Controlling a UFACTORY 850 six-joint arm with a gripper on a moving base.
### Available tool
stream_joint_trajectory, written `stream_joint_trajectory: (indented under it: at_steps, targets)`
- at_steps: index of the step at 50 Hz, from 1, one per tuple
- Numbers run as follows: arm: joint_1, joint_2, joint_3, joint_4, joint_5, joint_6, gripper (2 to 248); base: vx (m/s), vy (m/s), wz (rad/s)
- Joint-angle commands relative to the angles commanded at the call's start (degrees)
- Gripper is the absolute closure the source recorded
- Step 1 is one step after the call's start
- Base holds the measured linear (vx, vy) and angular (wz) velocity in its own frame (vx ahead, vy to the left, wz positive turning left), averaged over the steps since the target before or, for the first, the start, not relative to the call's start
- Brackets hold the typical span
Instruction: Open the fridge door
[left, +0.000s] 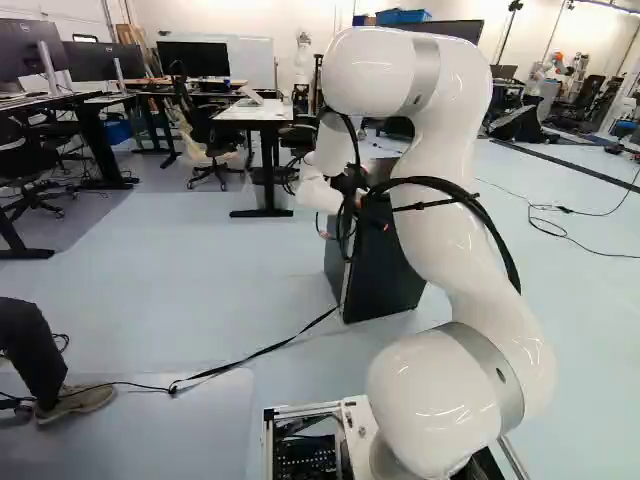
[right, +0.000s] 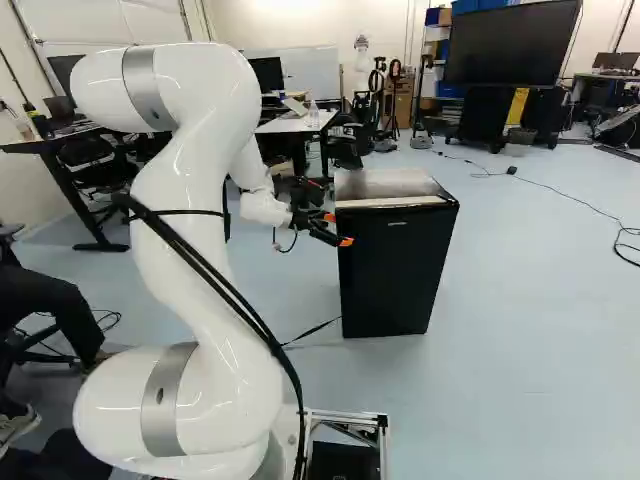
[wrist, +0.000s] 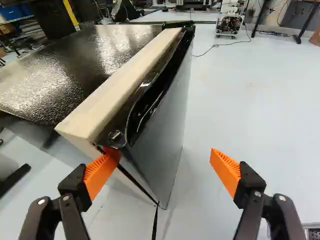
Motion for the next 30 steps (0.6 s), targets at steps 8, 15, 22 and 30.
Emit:
stream_joint_trajectory:
  at_steps: [8, 15, 22, 30]
  targets:
    - [-1.2, 0.6, 1.0, 1.1, 0.0, 0.0, 3, 0.0, 0.0, 0.0]
    - [-2.2, 1.2, 2.0, 3.5, -0.1, 0.0, 3, 0.0, 0.0, 0.0]
    - [-3.4, 1.8, 3.1, 7.3, -0.4, 0.0, 3, -0.001, 0.002, 0.009]
    - [-4.8, 2.5, 4.2, 12.0, -1.0, 0.0, 3, 0.0, 0.0, 0.0]
